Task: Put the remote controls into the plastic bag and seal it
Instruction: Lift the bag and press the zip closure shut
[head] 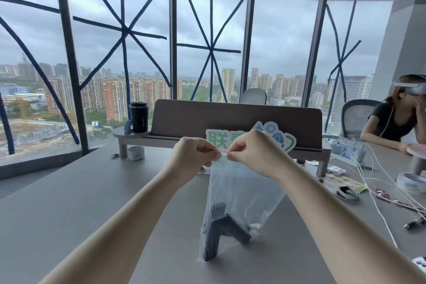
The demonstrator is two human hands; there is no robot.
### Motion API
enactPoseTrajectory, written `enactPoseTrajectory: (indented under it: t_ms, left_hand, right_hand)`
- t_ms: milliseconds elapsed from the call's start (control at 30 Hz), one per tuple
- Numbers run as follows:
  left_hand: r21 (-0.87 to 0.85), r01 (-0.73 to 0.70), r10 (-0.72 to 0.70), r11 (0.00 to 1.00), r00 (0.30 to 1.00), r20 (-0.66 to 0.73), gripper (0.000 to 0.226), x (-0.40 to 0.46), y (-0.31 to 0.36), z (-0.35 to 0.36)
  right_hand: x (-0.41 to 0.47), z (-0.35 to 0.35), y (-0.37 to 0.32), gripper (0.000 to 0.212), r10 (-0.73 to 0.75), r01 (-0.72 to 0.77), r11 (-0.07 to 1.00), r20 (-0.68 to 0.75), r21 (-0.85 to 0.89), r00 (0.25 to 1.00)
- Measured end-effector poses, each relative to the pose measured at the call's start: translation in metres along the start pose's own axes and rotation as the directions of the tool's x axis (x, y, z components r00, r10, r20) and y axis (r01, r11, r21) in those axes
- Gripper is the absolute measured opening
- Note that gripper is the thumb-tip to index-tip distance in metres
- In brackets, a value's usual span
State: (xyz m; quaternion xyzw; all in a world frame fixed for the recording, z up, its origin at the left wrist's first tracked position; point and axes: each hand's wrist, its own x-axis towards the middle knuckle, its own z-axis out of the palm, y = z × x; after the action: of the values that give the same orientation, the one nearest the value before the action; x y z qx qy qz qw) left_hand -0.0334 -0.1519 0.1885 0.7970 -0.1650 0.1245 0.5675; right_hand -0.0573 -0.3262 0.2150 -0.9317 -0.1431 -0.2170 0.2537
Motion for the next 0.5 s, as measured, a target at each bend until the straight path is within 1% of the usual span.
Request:
enactPoseTrajectory:
  t_ms: [100, 200, 333, 500]
  left_hand:
    - [0.010, -0.014, 0.014, 1.000, 1.000, 0.012, 0.002, 0.000, 0.000, 0.001]
    - [0.018, -0.030, 0.029, 0.999, 0.999, 0.019, 0.006, -0.001, 0.002, 0.000]
    - [0.038, -0.044, 0.043, 0.998, 0.999, 0.033, 0.007, -0.001, 0.005, -0.002]
    - [0.093, -0.081, 0.079, 0.992, 0.996, 0.031, 0.017, -0.002, 0.006, 0.000]
  right_hand:
    - [0.004, 0.000, 0.000, 0.009, -0.003, 0.001, 0.999, 0.025, 0.045, 1.000]
    - [0.008, -0.003, -0.002, 0.010, -0.014, 0.011, 0.999, 0.061, 0.052, 0.998]
    - [0.010, -0.005, -0.006, 0.013, -0.021, 0.012, 0.997, 0.122, 0.070, 0.992]
    - [0.009, -0.002, -0.012, 0.017, -0.041, 0.041, 0.999, 0.195, 0.006, 0.980]
